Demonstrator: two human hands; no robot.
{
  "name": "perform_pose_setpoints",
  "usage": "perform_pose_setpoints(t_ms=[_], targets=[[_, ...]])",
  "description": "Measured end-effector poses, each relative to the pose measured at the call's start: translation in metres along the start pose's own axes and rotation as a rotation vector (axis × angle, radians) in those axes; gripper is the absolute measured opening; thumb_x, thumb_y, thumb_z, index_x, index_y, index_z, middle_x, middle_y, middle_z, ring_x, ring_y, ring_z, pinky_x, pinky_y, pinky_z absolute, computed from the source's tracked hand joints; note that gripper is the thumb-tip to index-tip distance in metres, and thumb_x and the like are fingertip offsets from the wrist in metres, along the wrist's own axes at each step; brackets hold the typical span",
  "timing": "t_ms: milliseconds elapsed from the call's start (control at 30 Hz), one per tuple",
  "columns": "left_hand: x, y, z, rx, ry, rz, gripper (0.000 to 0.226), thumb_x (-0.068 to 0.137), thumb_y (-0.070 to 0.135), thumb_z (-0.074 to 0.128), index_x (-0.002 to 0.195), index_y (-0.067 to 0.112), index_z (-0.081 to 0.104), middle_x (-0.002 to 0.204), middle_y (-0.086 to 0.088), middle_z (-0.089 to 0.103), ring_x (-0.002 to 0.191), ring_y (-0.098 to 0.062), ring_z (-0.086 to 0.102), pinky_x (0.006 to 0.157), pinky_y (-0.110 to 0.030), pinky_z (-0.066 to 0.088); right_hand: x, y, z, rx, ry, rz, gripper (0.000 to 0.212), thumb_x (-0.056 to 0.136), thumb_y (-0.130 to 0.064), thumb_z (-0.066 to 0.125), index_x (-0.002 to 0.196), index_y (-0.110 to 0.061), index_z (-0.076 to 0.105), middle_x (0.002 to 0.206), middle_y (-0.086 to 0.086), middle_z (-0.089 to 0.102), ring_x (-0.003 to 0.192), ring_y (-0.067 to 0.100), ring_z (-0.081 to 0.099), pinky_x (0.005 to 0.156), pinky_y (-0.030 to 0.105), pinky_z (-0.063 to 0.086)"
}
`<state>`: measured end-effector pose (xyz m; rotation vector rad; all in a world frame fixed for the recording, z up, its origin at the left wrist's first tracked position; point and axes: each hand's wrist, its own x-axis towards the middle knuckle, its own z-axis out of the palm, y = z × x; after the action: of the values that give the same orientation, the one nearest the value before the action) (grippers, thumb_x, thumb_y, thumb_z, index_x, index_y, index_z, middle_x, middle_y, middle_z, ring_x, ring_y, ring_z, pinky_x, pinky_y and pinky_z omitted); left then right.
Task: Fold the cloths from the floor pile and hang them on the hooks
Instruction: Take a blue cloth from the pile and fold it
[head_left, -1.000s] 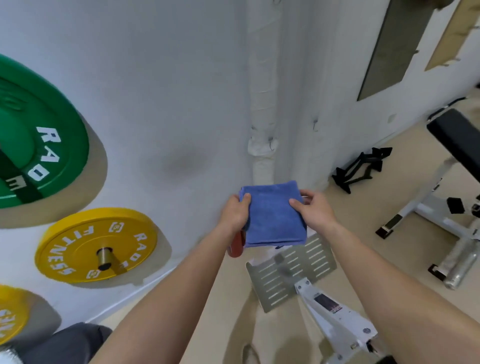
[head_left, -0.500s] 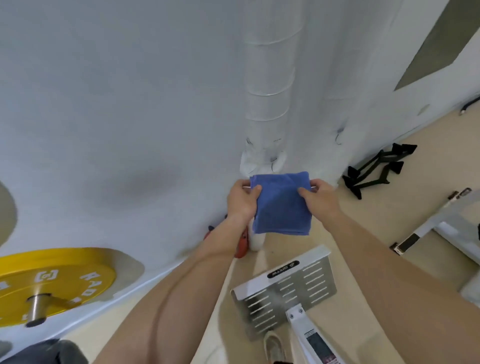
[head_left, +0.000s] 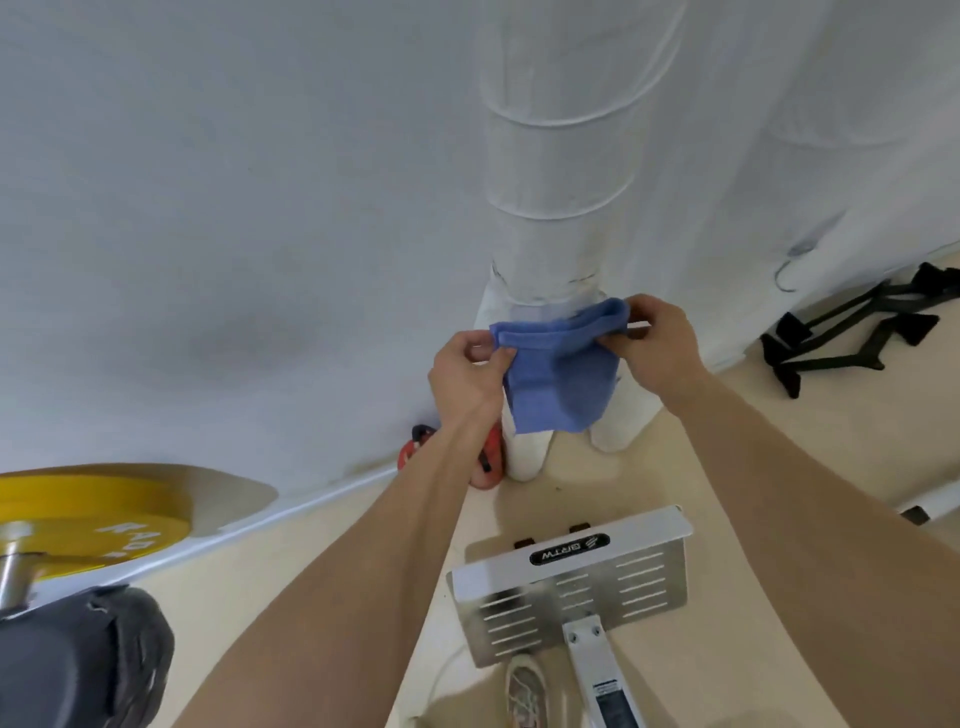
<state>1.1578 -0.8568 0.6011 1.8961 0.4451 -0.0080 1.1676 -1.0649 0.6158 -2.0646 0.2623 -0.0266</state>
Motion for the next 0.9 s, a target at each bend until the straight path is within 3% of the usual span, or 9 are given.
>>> perform_pose_setpoints(t_ms=[100,167,267,367,500,567,667,767,900], targets=[[0.001,-0.014,0.006,0.002,-0.026,-0.078,0.018,0.078,0.030,0.079,0.091,0.021,0.072,0.079,0.004,0.074,0.075,-0.014,0.072,0.075,-0.032,0.059,0.002,0.020,0.006,-0.052,-0.005,0.048,0.014,0.081,-0.016,0.074,0.086,-0.025,0.064,0.081,-0.002,0.067,0.079,0.026,0.069,0.072,0.035,0.056],[0.000,-0.020,0.008,-0.023,-0.040,-0.142,0.019,0.077,0.026,0.081,0.090,0.016,0.072,0.078,0.001,0.074,0.069,-0.012,0.071,0.067,-0.028,0.058,-0.002,0.029,0.011,-0.046,0.005,0.089,0.020,0.080,-0.018,0.073,0.083,-0.031,0.059,0.079,-0.002,0.066,0.078,0.028,0.068,0.072,0.047,0.059],[-0.005,-0.017,0.008,-0.060,-0.068,-0.222,0.019,0.078,0.023,0.081,0.090,0.014,0.068,0.081,-0.005,0.074,0.061,-0.011,0.067,0.052,-0.017,0.052,-0.012,0.030,0.016,-0.076,0.042,0.072,0.026,0.084,-0.016,0.067,0.100,-0.024,0.049,0.083,-0.001,0.064,0.071,0.023,0.064,0.064,0.039,0.054],[-0.008,-0.015,0.006,0.036,-0.071,-0.108,0.018,0.080,0.027,0.076,0.085,0.020,0.060,0.079,-0.003,0.074,0.063,-0.016,0.067,0.060,-0.028,0.056,-0.022,0.021,0.011,-0.151,0.043,-0.033,0.025,0.086,-0.011,0.061,0.108,-0.018,0.052,0.093,0.000,0.065,0.072,0.023,0.062,0.064,0.030,0.045],[-0.015,-0.005,-0.001,0.089,-0.091,0.029,0.007,0.089,0.021,0.060,0.095,0.022,0.063,0.075,0.003,0.072,0.069,-0.013,0.067,0.063,-0.026,0.053,-0.029,0.013,0.002,-0.062,-0.053,-0.028,0.018,0.088,-0.030,0.062,0.106,-0.026,0.062,0.097,-0.008,0.069,0.079,0.016,0.068,0.075,0.035,0.058],[-0.020,0.002,-0.004,0.095,-0.124,0.023,0.015,0.091,0.033,0.060,0.102,0.022,0.062,0.081,0.006,0.071,0.077,-0.012,0.068,0.069,-0.027,0.054,-0.028,0.008,0.000,-0.066,-0.068,-0.034,0.021,0.091,-0.040,0.061,0.105,-0.026,0.066,0.095,-0.009,0.069,0.081,0.018,0.069,0.075,0.033,0.056],[-0.022,0.009,-0.002,0.168,-0.152,0.021,0.042,0.083,0.061,0.064,0.101,0.023,0.060,0.089,0.009,0.069,0.081,-0.009,0.066,0.071,-0.027,0.055,-0.018,0.003,0.002,-0.241,-0.021,-0.075,0.024,0.094,-0.039,0.059,0.105,-0.020,0.067,0.093,-0.003,0.067,0.083,0.019,0.062,0.073,0.027,0.044],[-0.013,0.016,0.005,0.296,-0.112,0.054,0.046,0.080,0.066,0.064,0.090,0.021,0.061,0.082,0.006,0.066,0.074,-0.011,0.063,0.062,-0.026,0.049,-0.006,0.005,0.007,-0.337,0.038,-0.015,0.028,0.092,-0.046,0.059,0.100,-0.020,0.065,0.087,0.002,0.065,0.078,0.022,0.057,0.070,0.029,0.042],[-0.005,0.014,0.016,0.375,-0.153,-0.039,0.044,0.083,0.063,0.063,0.085,0.019,0.064,0.080,0.002,0.068,0.076,-0.018,0.063,0.057,-0.026,0.041,0.005,0.015,0.014,-0.260,-0.014,0.181,0.032,0.084,-0.054,0.063,0.085,-0.022,0.066,0.080,0.007,0.069,0.070,0.029,0.067,0.070,0.043,0.059]])
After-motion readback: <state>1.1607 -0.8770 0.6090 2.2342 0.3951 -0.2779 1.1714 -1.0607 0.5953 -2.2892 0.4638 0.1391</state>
